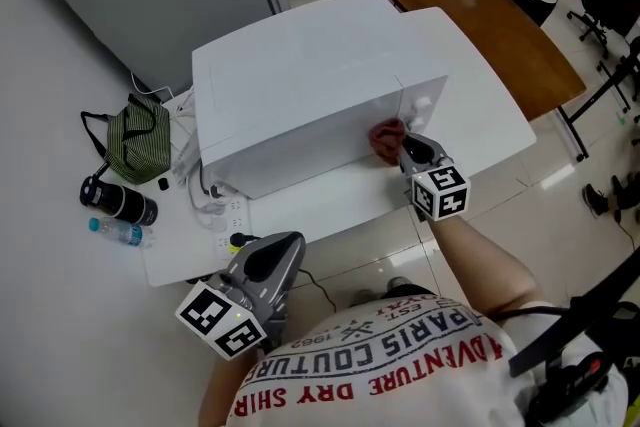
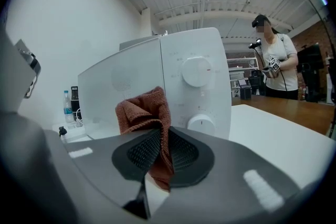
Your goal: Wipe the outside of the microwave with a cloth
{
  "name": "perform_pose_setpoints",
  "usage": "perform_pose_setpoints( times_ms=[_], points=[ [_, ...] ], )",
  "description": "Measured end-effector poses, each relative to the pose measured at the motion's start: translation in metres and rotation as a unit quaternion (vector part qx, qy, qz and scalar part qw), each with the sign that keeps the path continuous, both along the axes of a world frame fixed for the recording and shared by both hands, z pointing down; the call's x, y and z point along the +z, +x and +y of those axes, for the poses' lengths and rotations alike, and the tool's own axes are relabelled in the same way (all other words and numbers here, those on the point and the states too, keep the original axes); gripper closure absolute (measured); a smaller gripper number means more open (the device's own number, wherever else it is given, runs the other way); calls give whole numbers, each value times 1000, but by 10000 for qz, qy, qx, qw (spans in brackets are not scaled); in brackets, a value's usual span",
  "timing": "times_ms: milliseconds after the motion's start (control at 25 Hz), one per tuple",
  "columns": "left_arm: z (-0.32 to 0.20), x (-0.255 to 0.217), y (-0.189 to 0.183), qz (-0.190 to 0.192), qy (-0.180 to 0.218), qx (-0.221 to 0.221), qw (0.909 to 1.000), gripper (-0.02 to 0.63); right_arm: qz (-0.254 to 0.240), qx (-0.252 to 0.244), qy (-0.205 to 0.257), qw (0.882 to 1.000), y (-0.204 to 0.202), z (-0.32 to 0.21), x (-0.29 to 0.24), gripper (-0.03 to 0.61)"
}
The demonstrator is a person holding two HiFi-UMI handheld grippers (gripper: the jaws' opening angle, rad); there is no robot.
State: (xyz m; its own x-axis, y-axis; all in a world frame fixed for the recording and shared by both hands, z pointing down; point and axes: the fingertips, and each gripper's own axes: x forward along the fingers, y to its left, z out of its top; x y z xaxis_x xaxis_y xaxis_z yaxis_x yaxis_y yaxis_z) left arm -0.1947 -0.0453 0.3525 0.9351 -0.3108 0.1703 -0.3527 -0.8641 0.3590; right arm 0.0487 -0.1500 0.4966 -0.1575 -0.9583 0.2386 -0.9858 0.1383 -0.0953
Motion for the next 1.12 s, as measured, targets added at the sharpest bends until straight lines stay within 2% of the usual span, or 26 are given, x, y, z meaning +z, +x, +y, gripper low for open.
perform_pose_setpoints(
  times_ms=[200,440,680,920,1120],
  points=[
    [8,-6,2,77,81,92,9999,612,10,-369,-22,9993,-17,27,-9,541],
    [12,-6,20,311,131,408,9986,612,80,-749,-27,9972,-25,76,-33,541],
    [14,-4,53,496,175,696,9962,612,-269,-1094,314,9931,-29,113,-80,541],
    [7,-1,115,348,121,788,9962,612,-682,-1613,576,9829,-4,133,-102,541],
    [-8,-3,194,272,99,602,9978,612,-862,-2025,558,9739,55,121,-101,541]
  ],
)
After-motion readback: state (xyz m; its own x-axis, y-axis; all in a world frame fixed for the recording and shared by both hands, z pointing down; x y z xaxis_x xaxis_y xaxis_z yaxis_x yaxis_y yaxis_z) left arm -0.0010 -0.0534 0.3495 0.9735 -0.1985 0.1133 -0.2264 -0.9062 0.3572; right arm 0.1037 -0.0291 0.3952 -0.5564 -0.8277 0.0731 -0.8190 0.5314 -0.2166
